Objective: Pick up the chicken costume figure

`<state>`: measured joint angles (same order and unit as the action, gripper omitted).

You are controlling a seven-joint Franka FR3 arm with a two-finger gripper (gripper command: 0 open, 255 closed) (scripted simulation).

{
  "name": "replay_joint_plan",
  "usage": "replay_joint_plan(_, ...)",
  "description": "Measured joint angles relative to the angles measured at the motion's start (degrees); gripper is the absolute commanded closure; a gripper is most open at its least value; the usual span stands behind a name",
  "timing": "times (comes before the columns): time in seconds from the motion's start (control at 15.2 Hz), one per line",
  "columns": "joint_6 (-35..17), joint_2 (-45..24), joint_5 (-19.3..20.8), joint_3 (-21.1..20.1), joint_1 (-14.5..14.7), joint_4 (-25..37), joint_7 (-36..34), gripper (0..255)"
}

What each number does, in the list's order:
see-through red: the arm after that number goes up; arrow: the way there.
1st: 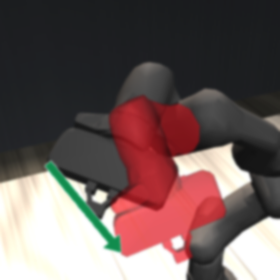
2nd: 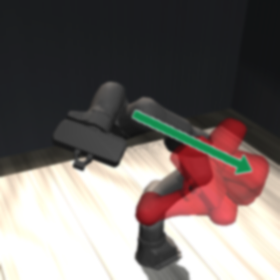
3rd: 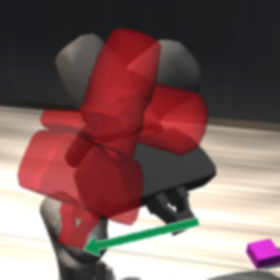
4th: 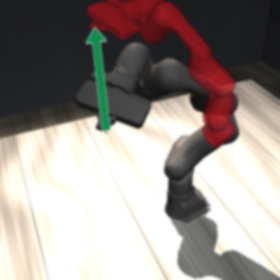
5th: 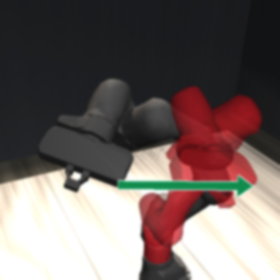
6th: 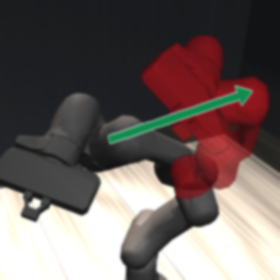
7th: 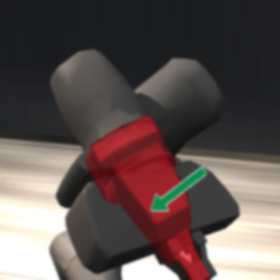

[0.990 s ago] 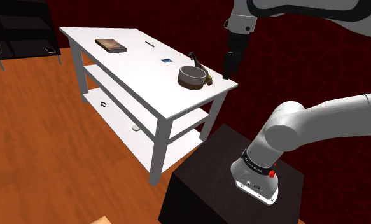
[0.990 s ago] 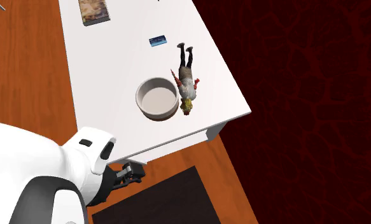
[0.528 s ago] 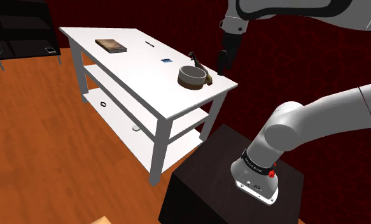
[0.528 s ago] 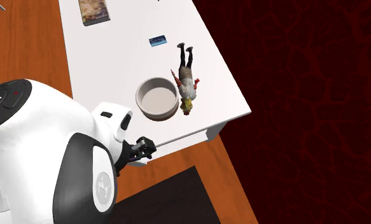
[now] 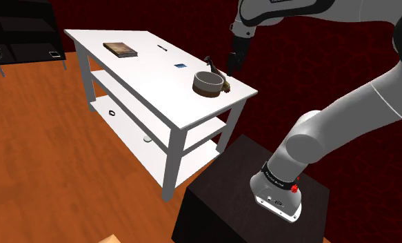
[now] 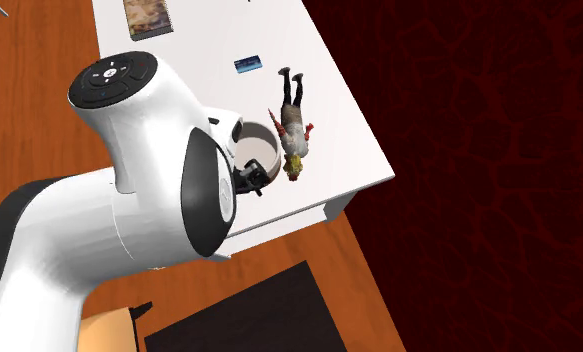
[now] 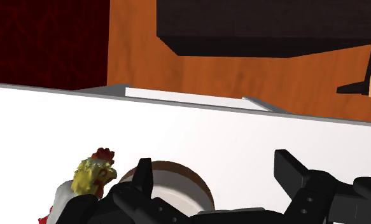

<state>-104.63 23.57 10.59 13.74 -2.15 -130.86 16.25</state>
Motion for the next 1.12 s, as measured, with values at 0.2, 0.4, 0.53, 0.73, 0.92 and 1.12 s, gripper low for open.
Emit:
replay_joint_plan(0.2,-3.15,-4.67,-0.22,2.00,-0.27,3.00,2.67,0)
replay_joint_plan(0.4,-6.09,-10.57,-1.35,3.87,-0.39,7.34,5.50,0)
replay_joint_plan(0.53,-7.57,-14.60,-2.45,5.06,-0.60,10.76,7.66,0)
replay_joint_plan(0.73,-9.41,-21.09,-4.84,6.64,-1.17,16.57,11.19,0)
replay_joint_plan(0.92,-10.04,-26.98,-7.49,7.69,-2.16,22.83,14.59,0)
replay_joint_plan(1.12,-10.14,-33.79,-10.79,8.35,-3.84,30.38,18.18,0)
